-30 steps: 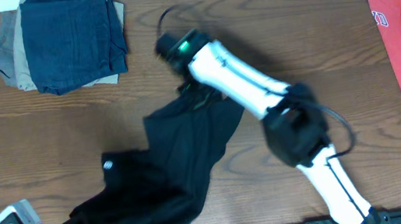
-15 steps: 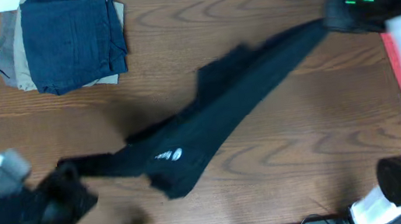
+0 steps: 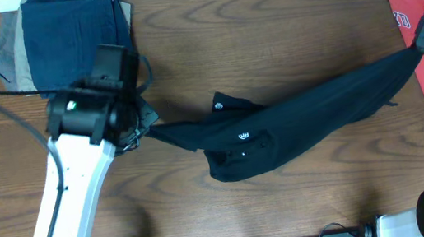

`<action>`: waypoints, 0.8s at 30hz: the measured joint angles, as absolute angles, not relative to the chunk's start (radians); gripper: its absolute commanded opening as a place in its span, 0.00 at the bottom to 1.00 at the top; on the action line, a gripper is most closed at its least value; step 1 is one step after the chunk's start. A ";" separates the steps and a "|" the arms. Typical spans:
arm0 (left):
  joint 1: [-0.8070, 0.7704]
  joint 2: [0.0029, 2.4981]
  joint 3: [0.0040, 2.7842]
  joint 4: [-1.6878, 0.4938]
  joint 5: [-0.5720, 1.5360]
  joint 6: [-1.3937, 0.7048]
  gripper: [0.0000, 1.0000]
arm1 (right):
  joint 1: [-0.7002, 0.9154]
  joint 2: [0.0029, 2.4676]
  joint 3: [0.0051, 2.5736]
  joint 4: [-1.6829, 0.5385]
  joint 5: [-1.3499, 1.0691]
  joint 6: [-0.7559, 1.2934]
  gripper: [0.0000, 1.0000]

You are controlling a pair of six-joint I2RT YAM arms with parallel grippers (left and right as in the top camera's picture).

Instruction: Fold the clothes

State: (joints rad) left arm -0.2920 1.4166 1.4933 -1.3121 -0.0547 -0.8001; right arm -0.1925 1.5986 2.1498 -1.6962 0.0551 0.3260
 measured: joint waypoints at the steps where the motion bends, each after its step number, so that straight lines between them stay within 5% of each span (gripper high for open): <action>1: -0.292 1.432 1.493 -1.329 -0.048 -0.792 0.06 | -0.192 1.598 2.119 -1.694 0.057 0.313 0.22; 3: -0.292 1.443 1.493 -1.359 -0.039 -0.780 0.06 | -0.192 1.599 2.062 -1.694 0.055 0.307 0.23; 5: -0.292 1.445 1.493 -1.399 -0.031 -0.756 0.06 | -0.192 1.600 1.991 -1.694 0.055 0.304 0.35; 8: -0.292 1.444 1.493 -1.455 -0.028 -0.727 0.06 | -0.192 1.602 1.890 -1.678 0.057 0.302 0.69; 10: -0.292 1.444 1.493 -1.487 -0.026 -0.715 0.06 | -0.192 1.602 1.814 -1.647 0.056 0.295 0.81; 24: -0.292 1.443 1.252 -1.407 -0.025 -0.676 0.06 | -0.153 1.604 1.451 -1.322 -0.064 0.251 0.98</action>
